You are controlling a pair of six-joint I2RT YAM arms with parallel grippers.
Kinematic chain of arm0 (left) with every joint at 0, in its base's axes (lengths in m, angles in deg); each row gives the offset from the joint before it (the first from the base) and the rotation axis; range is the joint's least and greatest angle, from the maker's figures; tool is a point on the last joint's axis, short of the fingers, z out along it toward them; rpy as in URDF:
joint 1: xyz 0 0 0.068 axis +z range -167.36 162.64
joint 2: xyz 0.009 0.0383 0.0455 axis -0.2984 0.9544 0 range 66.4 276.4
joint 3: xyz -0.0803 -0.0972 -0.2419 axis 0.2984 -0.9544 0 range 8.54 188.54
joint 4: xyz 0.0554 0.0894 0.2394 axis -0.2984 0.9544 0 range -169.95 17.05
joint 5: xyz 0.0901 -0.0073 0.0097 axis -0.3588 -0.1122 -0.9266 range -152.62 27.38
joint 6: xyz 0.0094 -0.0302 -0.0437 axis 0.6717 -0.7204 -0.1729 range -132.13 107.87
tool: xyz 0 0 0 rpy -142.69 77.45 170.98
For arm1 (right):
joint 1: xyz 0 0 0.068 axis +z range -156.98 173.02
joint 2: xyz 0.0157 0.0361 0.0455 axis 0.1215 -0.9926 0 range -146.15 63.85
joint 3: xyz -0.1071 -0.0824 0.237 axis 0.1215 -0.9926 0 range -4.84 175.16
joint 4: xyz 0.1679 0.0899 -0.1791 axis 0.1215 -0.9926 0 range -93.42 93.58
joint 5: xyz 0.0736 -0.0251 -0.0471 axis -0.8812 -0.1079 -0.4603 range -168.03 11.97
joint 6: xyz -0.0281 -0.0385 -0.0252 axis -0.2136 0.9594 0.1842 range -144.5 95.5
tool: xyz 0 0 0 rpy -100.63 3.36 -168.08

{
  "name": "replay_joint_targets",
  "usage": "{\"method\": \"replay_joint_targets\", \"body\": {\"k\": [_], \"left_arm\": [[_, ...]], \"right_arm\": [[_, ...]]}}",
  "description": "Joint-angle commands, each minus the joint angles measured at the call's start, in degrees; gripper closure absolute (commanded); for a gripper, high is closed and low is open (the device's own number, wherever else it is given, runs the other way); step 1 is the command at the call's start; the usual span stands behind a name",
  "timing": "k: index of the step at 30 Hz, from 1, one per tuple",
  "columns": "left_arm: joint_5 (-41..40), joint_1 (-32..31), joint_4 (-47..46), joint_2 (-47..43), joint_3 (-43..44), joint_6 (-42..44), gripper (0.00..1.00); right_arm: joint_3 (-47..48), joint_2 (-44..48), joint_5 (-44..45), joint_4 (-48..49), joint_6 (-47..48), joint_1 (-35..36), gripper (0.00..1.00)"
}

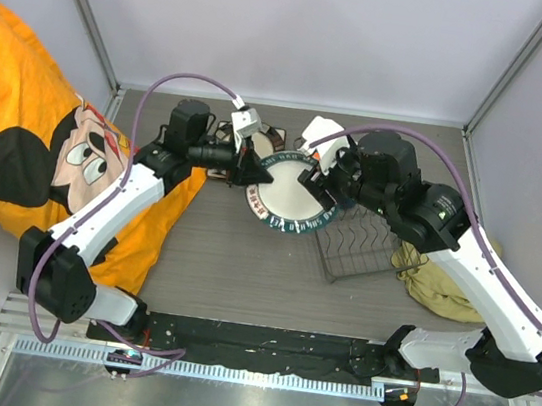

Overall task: Unload the mixed dishes from the dish rack
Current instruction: Place the plate at the center of the board.

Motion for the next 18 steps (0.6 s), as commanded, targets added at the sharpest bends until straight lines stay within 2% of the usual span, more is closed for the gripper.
{"method": "replay_joint_targets", "body": {"k": [1,4,8,18], "left_arm": [[-5.3,2.8,-9.6,0.2,0.8,-8.9,1.00],[-6.1,5.1,-12.6,0.9,0.9,-12.2,1.00],[-6.2,9.2,-17.1,3.3,1.7,-21.1,1.00],[-8.6,18.9,-27.3,14.1,4.7,-37.9,1.00]], "right_arm": [[-2.2,2.4,6.9,5.1,-0.7,0.2,0.32],[-3.9,3.1,8.8,6.1,-0.7,0.2,0.32],[-5.5,3.7,10.2,6.9,-0.6,0.1,0.32],[-7.9,4.7,17.1,10.7,-2.1,-2.1,0.32]]}}
